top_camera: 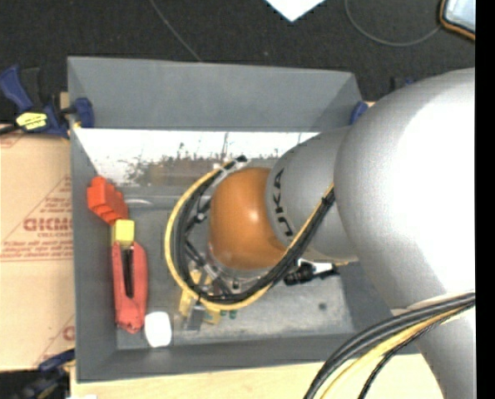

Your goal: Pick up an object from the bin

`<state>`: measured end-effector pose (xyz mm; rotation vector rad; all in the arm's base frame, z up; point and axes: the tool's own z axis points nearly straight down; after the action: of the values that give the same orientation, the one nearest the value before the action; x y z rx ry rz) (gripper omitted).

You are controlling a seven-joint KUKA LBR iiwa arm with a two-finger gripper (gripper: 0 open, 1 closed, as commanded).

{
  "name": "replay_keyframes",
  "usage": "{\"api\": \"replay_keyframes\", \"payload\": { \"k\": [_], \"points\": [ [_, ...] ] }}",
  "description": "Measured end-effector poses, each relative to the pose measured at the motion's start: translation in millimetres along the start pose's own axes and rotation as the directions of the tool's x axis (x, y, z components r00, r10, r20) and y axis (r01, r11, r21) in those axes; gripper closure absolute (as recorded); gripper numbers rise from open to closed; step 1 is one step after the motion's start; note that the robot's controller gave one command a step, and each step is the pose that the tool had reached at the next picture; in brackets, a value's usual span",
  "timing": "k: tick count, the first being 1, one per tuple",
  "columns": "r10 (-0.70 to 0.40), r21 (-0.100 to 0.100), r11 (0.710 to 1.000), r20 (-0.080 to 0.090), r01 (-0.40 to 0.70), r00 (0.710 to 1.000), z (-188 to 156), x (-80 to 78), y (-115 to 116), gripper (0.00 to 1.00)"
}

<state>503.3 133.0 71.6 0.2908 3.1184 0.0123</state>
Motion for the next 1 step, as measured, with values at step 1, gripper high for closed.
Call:
{"api": "replay_keyframes", "payload": {
  "k": [1],
  "points": [
    [0.0,0.003,1.0,-0.007,0.0,1.0,-15.0,2.0,-1.1,1.0]
  ]
}}
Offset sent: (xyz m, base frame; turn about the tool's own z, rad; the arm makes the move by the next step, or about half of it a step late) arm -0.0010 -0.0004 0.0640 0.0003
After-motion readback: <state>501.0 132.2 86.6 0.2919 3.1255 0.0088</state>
